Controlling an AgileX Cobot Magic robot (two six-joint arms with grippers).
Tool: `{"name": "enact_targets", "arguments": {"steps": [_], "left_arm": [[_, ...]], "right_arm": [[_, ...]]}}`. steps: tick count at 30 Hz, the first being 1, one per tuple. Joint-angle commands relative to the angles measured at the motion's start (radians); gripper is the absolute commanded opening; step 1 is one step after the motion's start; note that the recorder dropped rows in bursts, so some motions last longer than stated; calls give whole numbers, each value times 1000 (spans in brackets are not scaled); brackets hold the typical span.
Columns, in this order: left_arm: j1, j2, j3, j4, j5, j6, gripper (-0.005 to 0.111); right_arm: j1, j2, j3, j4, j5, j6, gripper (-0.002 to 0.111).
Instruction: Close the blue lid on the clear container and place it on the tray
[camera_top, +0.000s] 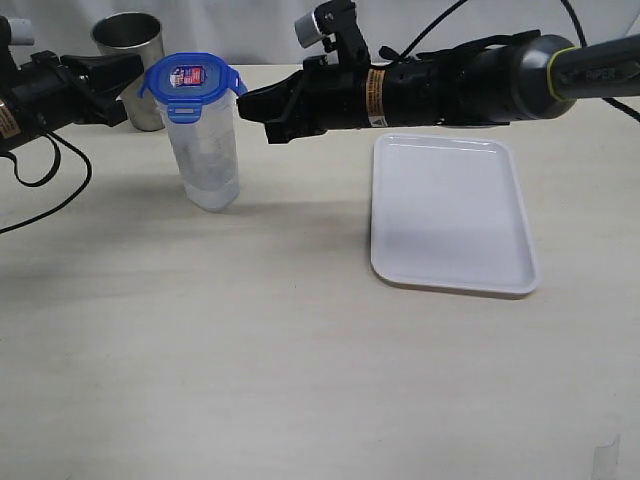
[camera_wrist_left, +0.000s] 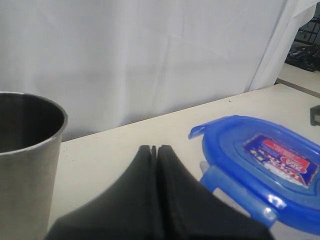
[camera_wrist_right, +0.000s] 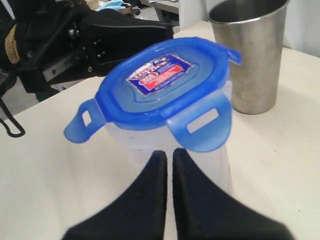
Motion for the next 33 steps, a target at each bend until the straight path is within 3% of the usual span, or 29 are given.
{"name": "enact_targets", "arguments": {"steps": [1, 17, 33], "left_arm": [[-3, 1, -7, -1, -14, -3, 0], [-3, 1, -7, -1, -14, -5, 0], [-3, 1, -7, -5, -22, -4, 0]], "right_arm": [[1, 2, -5, 42, 25, -26, 4], [1, 5, -5, 120, 51, -117, 4], [1, -26, -5, -1, -13, -78, 4]]}}
